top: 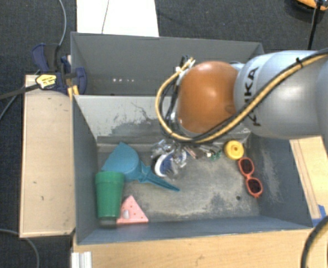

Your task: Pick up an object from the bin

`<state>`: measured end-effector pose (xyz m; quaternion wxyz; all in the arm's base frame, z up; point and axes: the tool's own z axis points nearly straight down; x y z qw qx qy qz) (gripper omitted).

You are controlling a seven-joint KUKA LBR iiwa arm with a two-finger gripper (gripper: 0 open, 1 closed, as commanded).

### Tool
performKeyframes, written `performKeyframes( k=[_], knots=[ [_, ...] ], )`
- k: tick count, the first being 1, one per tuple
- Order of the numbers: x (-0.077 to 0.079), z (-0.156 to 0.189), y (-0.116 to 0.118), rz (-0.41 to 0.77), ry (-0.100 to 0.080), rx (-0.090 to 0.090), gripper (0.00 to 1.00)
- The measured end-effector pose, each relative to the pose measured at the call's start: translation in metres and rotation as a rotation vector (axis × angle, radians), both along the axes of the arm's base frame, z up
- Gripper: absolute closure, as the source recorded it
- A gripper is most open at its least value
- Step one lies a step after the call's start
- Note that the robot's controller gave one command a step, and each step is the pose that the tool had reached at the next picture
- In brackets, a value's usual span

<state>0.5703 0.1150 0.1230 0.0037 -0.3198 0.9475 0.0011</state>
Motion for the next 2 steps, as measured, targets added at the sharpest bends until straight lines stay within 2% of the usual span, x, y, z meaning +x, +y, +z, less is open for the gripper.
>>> performKeyframes(
  k=[1,2],
  knots=[
    [0.011,0.019,0.005,0.0,-0.018,0.003,1.0],
    [0.0,0.116,-0.002,0.027,-0.001,0.002,1.0]
  ],
)
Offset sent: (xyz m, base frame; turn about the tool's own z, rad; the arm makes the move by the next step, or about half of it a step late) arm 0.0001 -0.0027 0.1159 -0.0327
